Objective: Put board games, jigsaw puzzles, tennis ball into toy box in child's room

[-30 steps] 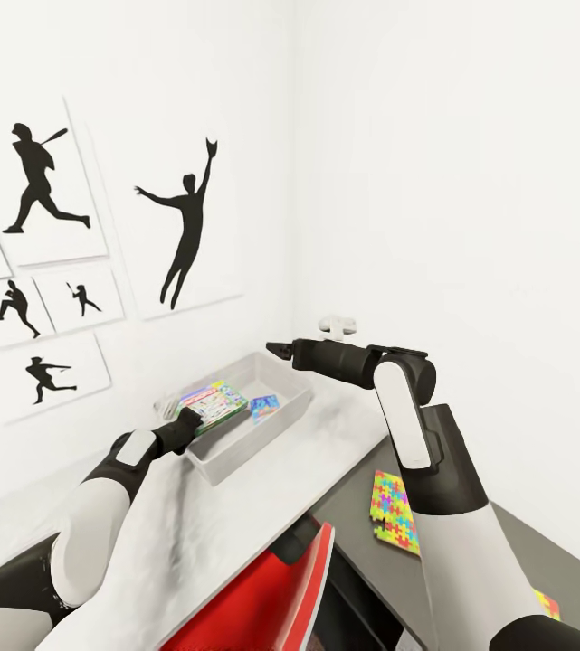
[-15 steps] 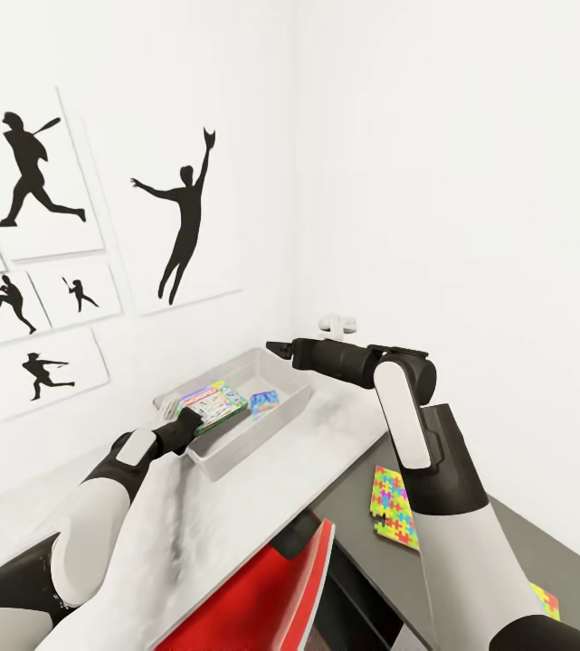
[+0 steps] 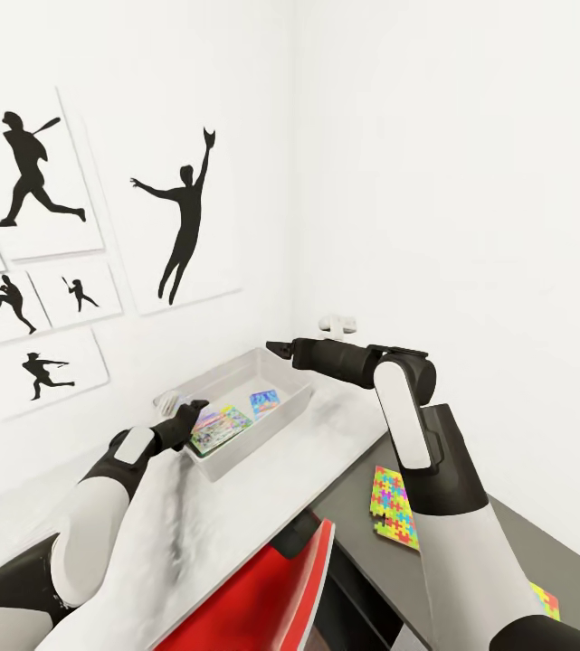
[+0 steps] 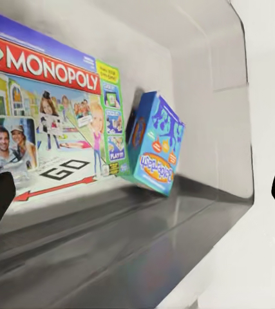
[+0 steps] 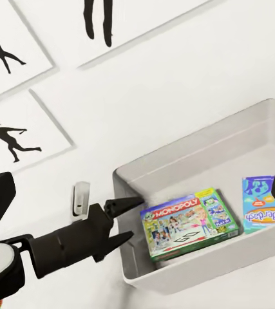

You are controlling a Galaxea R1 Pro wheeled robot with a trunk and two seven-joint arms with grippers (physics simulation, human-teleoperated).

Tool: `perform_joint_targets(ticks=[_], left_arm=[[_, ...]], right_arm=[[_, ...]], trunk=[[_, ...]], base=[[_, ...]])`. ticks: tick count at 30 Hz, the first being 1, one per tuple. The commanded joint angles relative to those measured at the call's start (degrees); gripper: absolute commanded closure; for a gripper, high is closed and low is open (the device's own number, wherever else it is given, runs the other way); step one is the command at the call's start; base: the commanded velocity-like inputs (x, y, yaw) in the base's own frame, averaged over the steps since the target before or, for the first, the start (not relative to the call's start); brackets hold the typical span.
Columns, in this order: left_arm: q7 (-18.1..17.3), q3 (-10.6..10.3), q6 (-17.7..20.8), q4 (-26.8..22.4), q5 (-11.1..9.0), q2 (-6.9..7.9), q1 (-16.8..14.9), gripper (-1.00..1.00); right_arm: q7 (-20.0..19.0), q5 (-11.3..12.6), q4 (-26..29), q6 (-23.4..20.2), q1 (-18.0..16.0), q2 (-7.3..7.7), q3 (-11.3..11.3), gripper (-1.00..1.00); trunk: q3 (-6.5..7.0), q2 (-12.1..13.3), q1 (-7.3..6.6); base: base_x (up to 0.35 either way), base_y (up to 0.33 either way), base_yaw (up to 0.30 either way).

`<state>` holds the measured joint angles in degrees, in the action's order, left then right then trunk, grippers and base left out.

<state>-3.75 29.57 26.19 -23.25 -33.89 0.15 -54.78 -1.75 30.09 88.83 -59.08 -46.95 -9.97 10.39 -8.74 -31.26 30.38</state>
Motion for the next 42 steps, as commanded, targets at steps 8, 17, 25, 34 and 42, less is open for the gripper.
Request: perform_joint_targets(ticks=[8, 17, 25, 34, 42], left_arm=[[-0.11, 0.4, 0.61, -0.89, 0.04, -0.06, -0.23, -1.0], [-0.2, 0.4, 0.62, -0.92, 0.06, -0.02, -0.32, -1.0], [-0.74, 0.34, 0.54, -1.07, 0.01, 0.02, -0.32, -1.0], [-0.76, 0.39, 0.53, -1.53, 0.05, 0.02, -0.32, -1.0], [-0.41, 0.32, 2.59, -4.77, 0.06, 0.04, -0.32, -1.0]], right_arm=[[-0.2, -0.22, 0.03, -0.24, -0.07, -0.02, -0.02, -1.0], [-0.26, -0.21, 0.03, -0.24, -0.01, -0.02, -0.02, -1.0], [-0.26, -0.21, 0.03, -0.16, 0.02, -0.02, -0.02, -1.0], [-0.27, -0.21, 0.03, -0.16, 0.02, -0.02, -0.02, -1.0], [-0.27, -0.25, 0.03, -0.16, 0.02, -0.02, -0.02, -1.0]], trunk=[[-0.11, -0.1, 0.03], [-0.11, -0.1, 0.03], [-0.11, -0.1, 0.03], [-0.11, -0.1, 0.03], [-0.11, -0.1, 0.03]], base=[[0.0, 0.0, 0.0], [0.0, 0.0, 0.0], [0.0, 0.0, 0.0], [0.0, 0.0, 0.0], [0.0, 0.0, 0.0]])
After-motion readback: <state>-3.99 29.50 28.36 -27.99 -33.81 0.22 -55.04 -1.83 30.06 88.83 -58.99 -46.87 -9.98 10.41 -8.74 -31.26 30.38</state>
